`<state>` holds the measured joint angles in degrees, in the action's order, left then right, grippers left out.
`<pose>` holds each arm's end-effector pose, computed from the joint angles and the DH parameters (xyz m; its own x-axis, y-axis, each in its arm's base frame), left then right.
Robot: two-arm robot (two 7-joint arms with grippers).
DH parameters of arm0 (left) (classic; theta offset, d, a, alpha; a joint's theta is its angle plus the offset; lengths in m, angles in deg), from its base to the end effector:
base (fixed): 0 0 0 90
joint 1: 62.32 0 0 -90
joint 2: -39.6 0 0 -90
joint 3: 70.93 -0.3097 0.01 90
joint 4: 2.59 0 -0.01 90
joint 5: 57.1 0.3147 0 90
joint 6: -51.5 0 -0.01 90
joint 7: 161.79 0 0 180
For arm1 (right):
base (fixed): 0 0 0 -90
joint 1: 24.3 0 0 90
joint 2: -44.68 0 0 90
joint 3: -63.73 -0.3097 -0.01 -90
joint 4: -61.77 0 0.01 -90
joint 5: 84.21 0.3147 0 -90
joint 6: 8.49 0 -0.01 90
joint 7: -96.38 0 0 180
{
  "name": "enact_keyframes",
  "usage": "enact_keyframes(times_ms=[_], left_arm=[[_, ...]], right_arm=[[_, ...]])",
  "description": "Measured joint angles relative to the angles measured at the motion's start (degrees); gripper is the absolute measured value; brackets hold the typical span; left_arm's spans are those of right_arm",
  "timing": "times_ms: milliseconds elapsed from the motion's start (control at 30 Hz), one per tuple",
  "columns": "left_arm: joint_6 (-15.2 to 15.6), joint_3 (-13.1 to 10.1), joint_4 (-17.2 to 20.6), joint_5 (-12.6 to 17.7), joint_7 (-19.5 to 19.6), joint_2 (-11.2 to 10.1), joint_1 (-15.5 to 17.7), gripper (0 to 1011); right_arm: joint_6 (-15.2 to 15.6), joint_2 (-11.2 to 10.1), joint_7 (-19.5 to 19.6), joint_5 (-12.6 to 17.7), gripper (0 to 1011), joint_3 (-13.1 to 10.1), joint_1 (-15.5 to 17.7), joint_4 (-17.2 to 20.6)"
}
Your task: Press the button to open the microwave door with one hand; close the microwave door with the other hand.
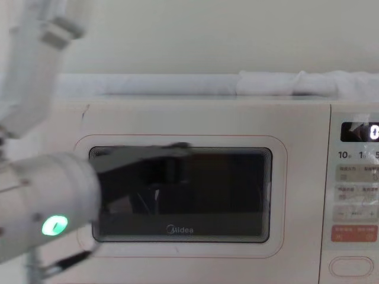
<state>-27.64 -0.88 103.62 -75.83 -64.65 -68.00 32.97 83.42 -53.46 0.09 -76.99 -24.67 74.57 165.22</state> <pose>0.3273 -0.0365 -0.2241 0.5188 0.8548 0.0115 -0.8529 0.5185 -0.0617 0.2867 -0.0255 -0.2907 0.1681 -0.9857 0.0147 0.9849 0.1686 0.0391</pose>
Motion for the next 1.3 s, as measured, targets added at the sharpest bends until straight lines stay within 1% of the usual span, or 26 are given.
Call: enact_keyframes(times_ms=[67, 100, 233, 267, 333, 367, 467, 500, 567, 667, 733, 767, 867, 900, 1033, 1167, 1300], left_arm=[[-0.2, 1.3, 0.7, 0.5, -1.4, 0.0, -1.1, 0], [-0.4, 2.6, 1.4, 0.9, -2.5, 0.0, -2.1, 0], [-1.3, 5.4, 2.7, 1.9, -5.0, 0.0, -4.5, 0], [-1.9, 6.8, 3.3, 2.5, -6.1, 0.0, -5.7, 0], [-2.6, 8.1, 3.8, 3.1, -7.2, 0.0, -6.8, 0], [-3.1, 9.3, 4.1, 3.7, -8.1, -0.1, -8.0, 0], [-3.6, 11.0, 4.6, 4.7, -9.6, 0.0, -9.9, 0], [-4.1, 12.3, 4.8, 5.5, -10.8, 0.1, -11.5, 0], [-4.2, 12.7, 4.8, 5.8, -11.1, 0.2, -12.1, 0], [-5.2, 14.9, 4.6, 6.7, -13.1, 1.2, -14.7, 0], [-5.6, 15.6, 4.4, 6.8, -13.7, 1.8, -15.5, 0], [-6.1, 16.4, 4.0, 6.8, -14.2, 2.3, -16.2, 0], [-7.0, 17.8, 3.2, 6.6, -14.4, 3.2, -17.0, 0], [-7.0, 17.8, 3.2, 6.6, -14.4, 3.2, -17.0, 0], [-7.2, 19.8, 1.6, 5.1, -13.4, 4.1, -16.9, 0], [-6.8, 20.6, 0.1, 4.2, -12.0, 4.5, -16.0, 0], [-6.4, 20.9, -1.2, 3.5, -10.6, 5.0, -15.3, 0]], right_arm=[[0.0, 0.0, 0.0, 0.0, 1000, 0.0, 0.0, 0.0], [0.0, 0.0, 0.0, 0.0, 1000, 0.0, 0.0, 0.0], [0.0, 0.0, 0.0, 0.0, 1000, 0.0, 0.0, 0.0], [0.0, 0.0, 0.0, 0.0, 1000, 0.0, 0.0, 0.0], [0.0, 0.0, 0.0, 0.0, 1000, 0.0, 0.0, 0.0], [0.0, 0.0, 0.0, 0.0, 1000, 0.0, 0.0, 0.0], [0.0, 0.0, 0.0, 0.0, 1000, 0.0, 0.0, 0.0], [0.0, 0.0, 0.0, 0.0, 1000, 0.0, 0.0, 0.0], [0.0, 0.0, 0.0, 0.0, 1000, 0.0, 0.0, 0.0], [0.0, 0.0, 0.0, 0.0, 1000, 0.0, 0.0, 0.0], [0.0, 0.0, 0.0, 0.0, 1000, 0.0, 0.0, 0.0], [0.0, 0.0, 0.0, 0.0, 1000, 0.0, 0.0, 0.0], [0.0, 0.0, 0.0, 0.0, 1000, 0.0, 0.0, 0.0], [0.0, 0.0, 0.0, 0.0, 1000, 0.0, 0.0, 0.0], [0.0, 0.0, 0.0, 0.0, 1000, 0.0, 0.0, 0.0], [0.0, 0.0, 0.0, 0.0, 1000, 0.0, 0.0, 0.0], [0.0, 0.0, 0.0, 0.0, 1000, 0.0, 0.0, 0.0]])
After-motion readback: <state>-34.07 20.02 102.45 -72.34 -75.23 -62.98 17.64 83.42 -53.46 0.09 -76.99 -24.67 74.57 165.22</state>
